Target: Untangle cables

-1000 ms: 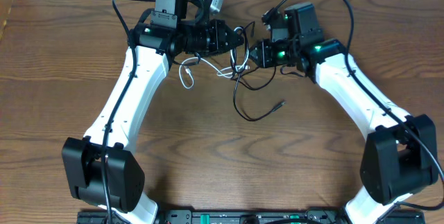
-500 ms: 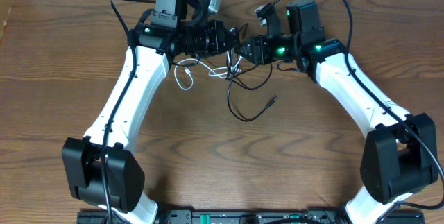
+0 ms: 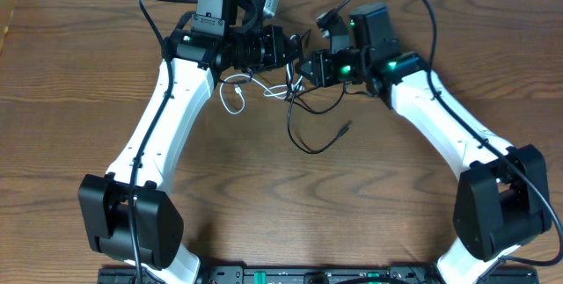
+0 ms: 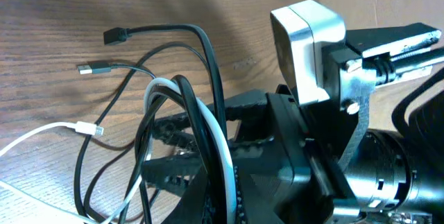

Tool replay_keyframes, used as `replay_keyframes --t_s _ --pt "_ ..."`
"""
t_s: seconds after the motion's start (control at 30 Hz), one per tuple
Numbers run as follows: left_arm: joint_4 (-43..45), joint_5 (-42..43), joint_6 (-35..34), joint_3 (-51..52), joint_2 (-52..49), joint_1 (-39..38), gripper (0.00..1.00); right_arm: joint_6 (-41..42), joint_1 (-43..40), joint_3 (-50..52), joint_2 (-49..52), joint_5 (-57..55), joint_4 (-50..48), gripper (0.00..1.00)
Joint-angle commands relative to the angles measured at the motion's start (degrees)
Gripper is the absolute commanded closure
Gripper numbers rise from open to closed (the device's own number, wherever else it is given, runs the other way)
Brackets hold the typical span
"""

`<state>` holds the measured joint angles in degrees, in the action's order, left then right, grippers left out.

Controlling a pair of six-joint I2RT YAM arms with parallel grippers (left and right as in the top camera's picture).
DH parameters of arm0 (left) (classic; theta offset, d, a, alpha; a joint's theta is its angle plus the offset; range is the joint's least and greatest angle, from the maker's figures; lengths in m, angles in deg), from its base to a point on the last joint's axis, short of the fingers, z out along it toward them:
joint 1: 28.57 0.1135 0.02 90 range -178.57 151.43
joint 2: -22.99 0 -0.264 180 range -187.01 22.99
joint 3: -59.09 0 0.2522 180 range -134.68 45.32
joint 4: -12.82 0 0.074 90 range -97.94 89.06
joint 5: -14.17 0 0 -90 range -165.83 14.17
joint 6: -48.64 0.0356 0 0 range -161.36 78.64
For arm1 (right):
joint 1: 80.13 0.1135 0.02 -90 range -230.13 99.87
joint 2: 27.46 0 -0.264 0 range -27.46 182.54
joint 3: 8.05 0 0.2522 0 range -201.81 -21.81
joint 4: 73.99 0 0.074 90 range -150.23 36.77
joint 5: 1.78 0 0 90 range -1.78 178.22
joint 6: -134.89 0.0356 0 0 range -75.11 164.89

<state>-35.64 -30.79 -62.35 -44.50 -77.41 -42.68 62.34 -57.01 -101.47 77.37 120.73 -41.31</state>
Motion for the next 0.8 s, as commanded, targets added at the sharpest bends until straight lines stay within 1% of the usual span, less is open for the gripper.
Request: replay_keyframes --t_s 0.0,0.13,0.57,0.6,0.7,0.77 --pt "-0.3 0.1 0.1 -0.2 0.1 -0.1 0.93 0.5 0.1 -0.2 0.3 -3.4 -0.1 0.73" --pt "-0.4 0.1 0.1 -0.2 0.1 -0.1 0.92 0.6 0.2 -0.2 0.4 -4.5 0.7 0.76" --pt "-0.4 0.1 0.1 -0.2 0.1 -0.1 0.93 1.4 1.9 -0.2 2.2 -4.8 -0.6 0.80" --pt "-0.4 0.1 0.1 -0.2 0.1 -0.1 0.93 1.4 1.9 -0.2 2.2 -5.0 -0.5 0.81" --pt "-0.4 -0.3 0.1 -0.2 0.1 -0.1 0.92 2.3 1.8 -0.2 2.2 -5.6 -0.3 0.89" --pt "-0.8 -1.0 0.1 -0.2 0.1 -0.1 0.93 2.5 1.6 -0.2 2.2 -5.6 -0.5 0.92"
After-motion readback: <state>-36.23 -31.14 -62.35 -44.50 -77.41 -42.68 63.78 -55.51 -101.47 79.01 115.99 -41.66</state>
